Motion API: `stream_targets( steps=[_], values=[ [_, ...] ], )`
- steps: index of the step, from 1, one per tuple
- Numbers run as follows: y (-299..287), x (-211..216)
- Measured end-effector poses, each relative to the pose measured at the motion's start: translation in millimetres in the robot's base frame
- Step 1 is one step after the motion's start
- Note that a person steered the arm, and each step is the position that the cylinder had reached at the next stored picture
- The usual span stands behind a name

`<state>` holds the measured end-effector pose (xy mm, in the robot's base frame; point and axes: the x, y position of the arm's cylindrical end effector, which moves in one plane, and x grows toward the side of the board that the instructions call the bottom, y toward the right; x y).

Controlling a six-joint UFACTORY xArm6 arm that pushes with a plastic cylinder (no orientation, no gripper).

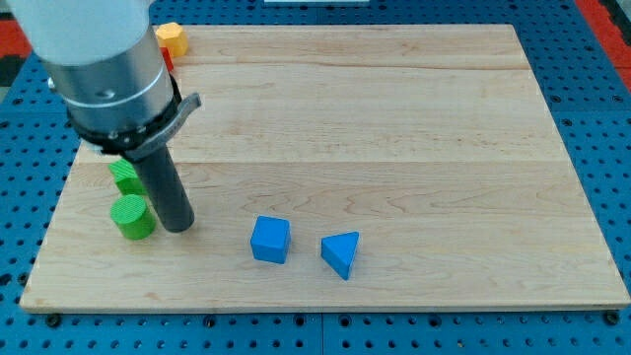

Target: Point your arm at the blue cube

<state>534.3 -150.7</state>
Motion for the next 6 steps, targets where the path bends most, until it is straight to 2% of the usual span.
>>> stream_targets(
  steps=[3, 5, 6],
  values=[
    [-28, 0],
    [97, -23],
    [147, -9]
  ],
)
